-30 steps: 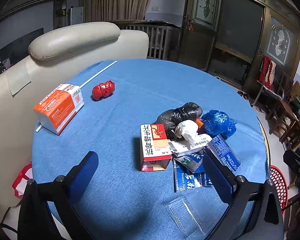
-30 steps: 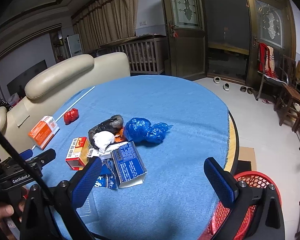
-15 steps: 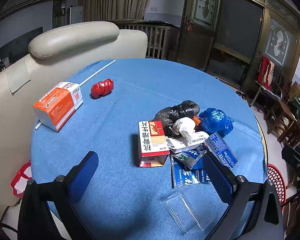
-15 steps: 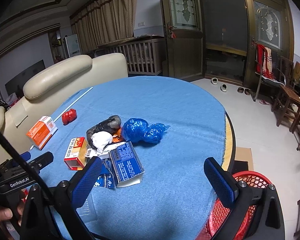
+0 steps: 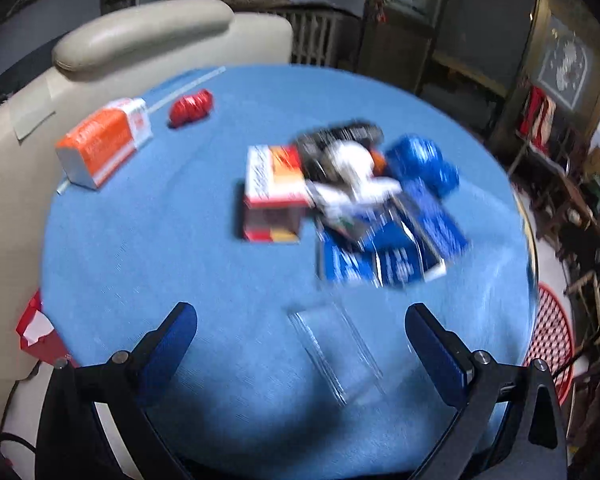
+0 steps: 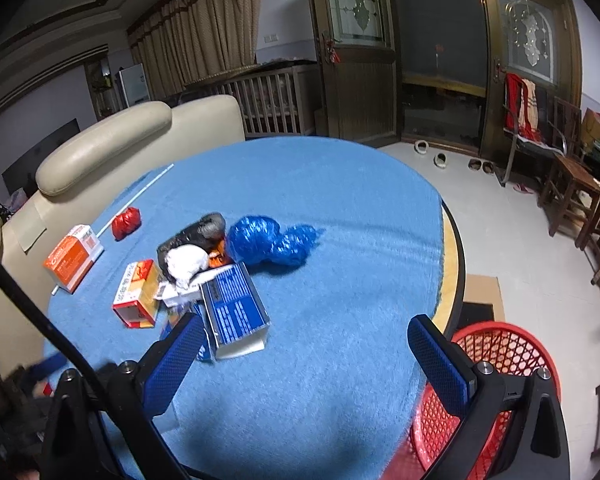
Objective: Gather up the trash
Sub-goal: 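Grasp the clear plastic tray with the left tool while the right tool grasps the blue packet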
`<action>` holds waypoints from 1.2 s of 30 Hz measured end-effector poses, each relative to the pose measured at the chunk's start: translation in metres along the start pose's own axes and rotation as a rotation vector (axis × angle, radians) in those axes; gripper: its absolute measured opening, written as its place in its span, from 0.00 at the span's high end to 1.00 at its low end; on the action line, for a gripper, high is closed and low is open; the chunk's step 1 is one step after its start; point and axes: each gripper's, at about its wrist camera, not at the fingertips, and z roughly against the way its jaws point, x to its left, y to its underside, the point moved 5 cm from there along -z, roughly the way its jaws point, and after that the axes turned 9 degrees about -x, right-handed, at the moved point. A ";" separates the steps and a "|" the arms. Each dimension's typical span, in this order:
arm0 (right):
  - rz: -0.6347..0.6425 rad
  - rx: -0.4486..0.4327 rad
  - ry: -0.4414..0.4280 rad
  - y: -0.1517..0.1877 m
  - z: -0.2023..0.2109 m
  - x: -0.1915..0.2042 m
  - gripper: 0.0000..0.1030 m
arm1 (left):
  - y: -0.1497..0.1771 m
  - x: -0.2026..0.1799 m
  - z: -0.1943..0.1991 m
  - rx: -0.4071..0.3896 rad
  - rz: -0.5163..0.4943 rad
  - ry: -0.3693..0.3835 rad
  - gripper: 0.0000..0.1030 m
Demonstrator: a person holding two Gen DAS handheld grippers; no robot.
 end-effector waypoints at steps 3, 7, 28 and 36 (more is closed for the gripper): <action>-0.003 0.009 -0.004 0.004 -0.002 -0.001 0.00 | 0.011 -0.011 -0.013 0.038 -0.037 -0.016 0.00; -0.003 0.010 -0.001 0.006 -0.002 -0.004 0.00 | 0.019 -0.013 -0.022 0.060 -0.056 -0.028 0.00; -0.040 0.194 -0.171 0.019 -0.092 0.019 0.00 | 0.002 0.004 -0.021 0.004 -0.042 0.167 0.80; 0.029 0.172 -0.295 0.027 -0.069 0.054 0.00 | -0.014 0.032 -0.014 -0.047 0.002 0.186 0.80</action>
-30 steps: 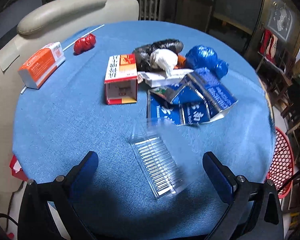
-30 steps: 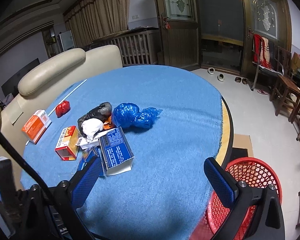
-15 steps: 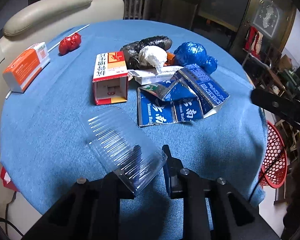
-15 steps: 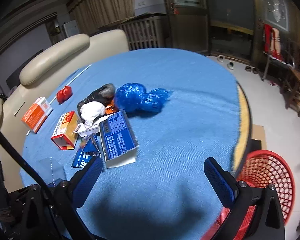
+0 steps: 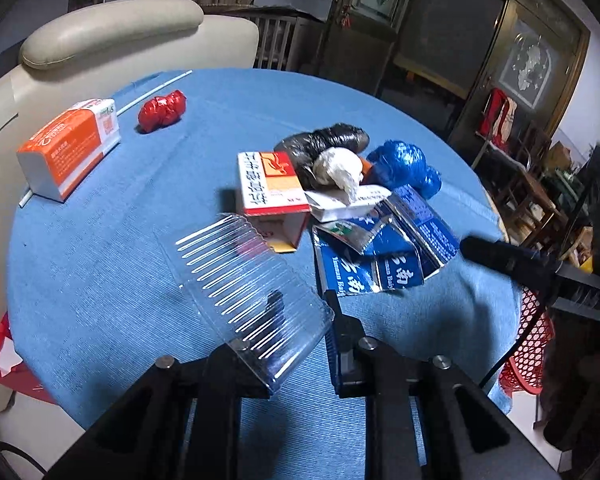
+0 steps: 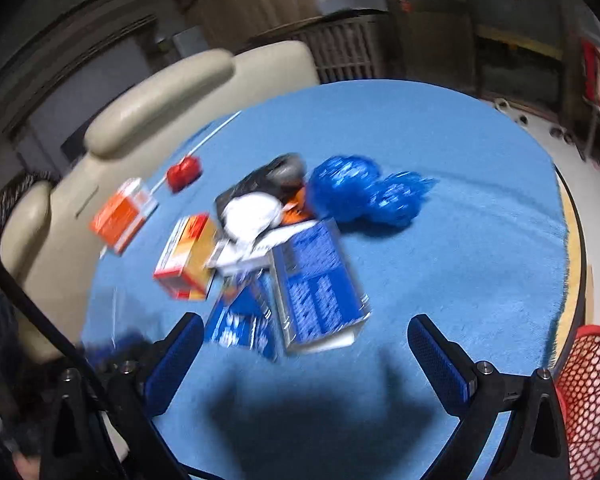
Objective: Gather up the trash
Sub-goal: 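Grasp the clear plastic tray with the left tool while the right tool grasps the blue packet, then carry the clear tray and blue packet over the red wastebasket with both tools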
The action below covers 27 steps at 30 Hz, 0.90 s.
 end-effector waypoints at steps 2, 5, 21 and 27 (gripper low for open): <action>0.011 0.005 0.029 0.004 -0.004 -0.003 0.00 | -0.001 0.004 0.001 -0.005 -0.001 0.000 0.80; -0.026 0.016 0.037 -0.003 -0.011 -0.017 0.00 | -0.004 0.008 0.001 -0.012 0.008 0.004 0.80; -0.030 0.120 -0.027 -0.005 -0.071 -0.022 0.38 | -0.008 0.011 -0.005 -0.006 0.017 0.009 0.80; -0.142 0.092 -0.069 -0.003 -0.051 -0.040 0.48 | -0.010 0.000 -0.007 -0.006 -0.005 0.029 0.80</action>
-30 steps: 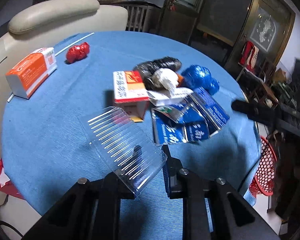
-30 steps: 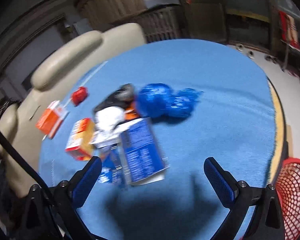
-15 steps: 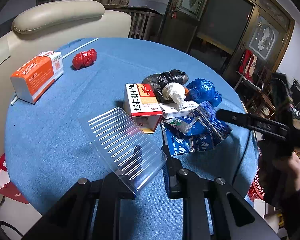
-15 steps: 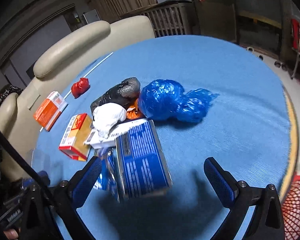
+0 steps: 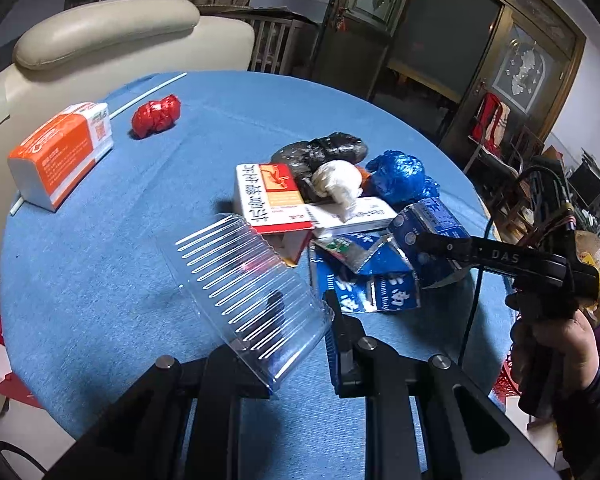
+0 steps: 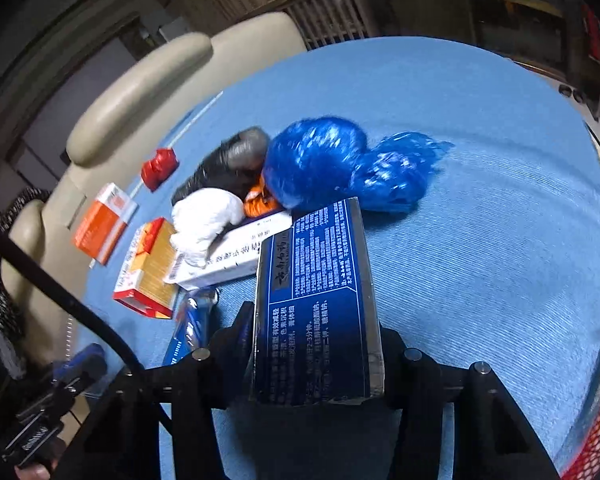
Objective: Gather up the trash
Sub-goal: 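Carry the clear tray and blue packet over the red wastebasket with both tools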
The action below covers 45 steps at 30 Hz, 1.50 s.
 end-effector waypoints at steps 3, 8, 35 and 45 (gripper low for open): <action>-0.037 -0.037 -0.008 0.000 0.017 -0.005 0.48 | -0.003 -0.006 0.001 -0.006 -0.014 0.010 0.80; -0.095 -0.097 -0.021 -0.006 0.046 -0.017 0.48 | -0.009 -0.024 0.005 -0.019 -0.047 0.036 0.80; -0.355 -0.387 0.183 0.036 0.219 -0.124 0.48 | -0.009 -0.208 0.021 -0.029 -0.342 0.378 0.80; -0.437 -0.435 0.302 0.057 0.268 -0.185 0.48 | -0.003 -0.280 0.024 -0.021 -0.450 0.508 0.80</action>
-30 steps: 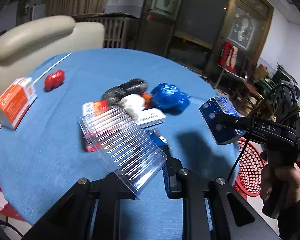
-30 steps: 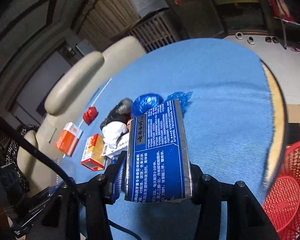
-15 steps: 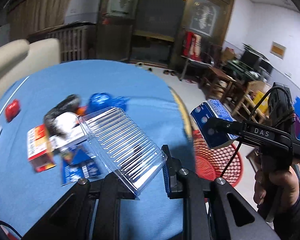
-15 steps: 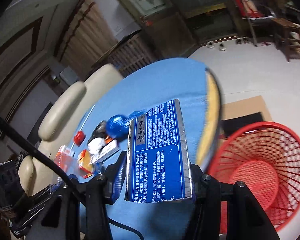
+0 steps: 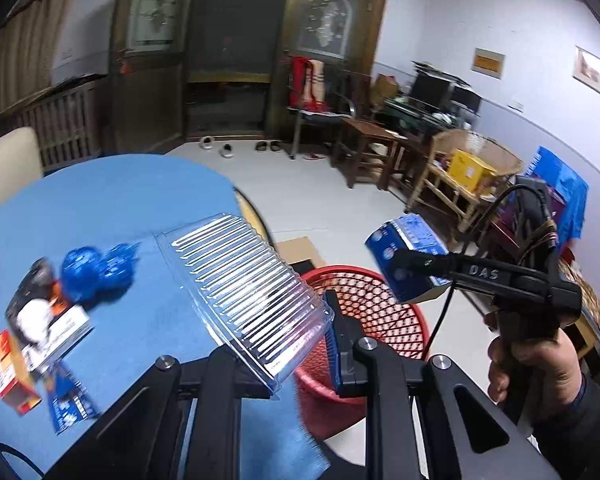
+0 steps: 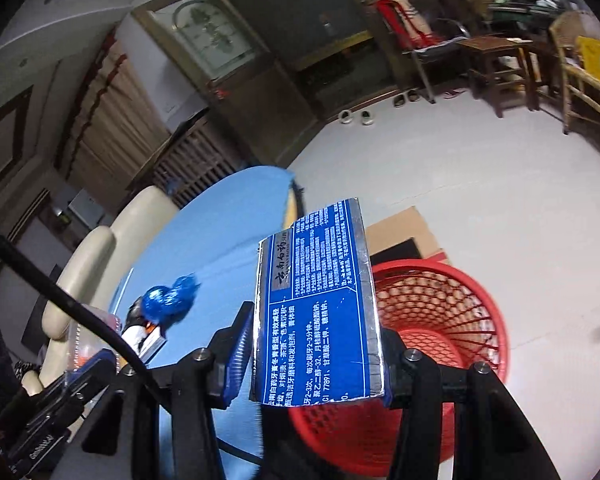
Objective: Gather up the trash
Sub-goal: 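Carry the clear tray and blue packet over the red wastebasket with both tools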
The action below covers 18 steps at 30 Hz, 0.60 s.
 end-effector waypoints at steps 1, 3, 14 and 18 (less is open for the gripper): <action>-0.003 0.001 0.008 -0.001 0.001 -0.005 0.48 | -0.001 -0.004 -0.003 0.004 -0.007 0.008 0.80; -0.007 0.006 0.029 -0.001 0.000 -0.013 0.48 | -0.001 -0.009 -0.009 0.011 -0.017 0.024 0.80; -0.028 0.059 0.133 0.006 -0.009 -0.051 0.18 | -0.005 -0.032 -0.034 0.054 -0.048 0.075 0.80; -0.050 0.028 0.155 -0.001 -0.004 -0.058 0.18 | -0.003 -0.035 -0.047 0.080 -0.059 0.093 0.80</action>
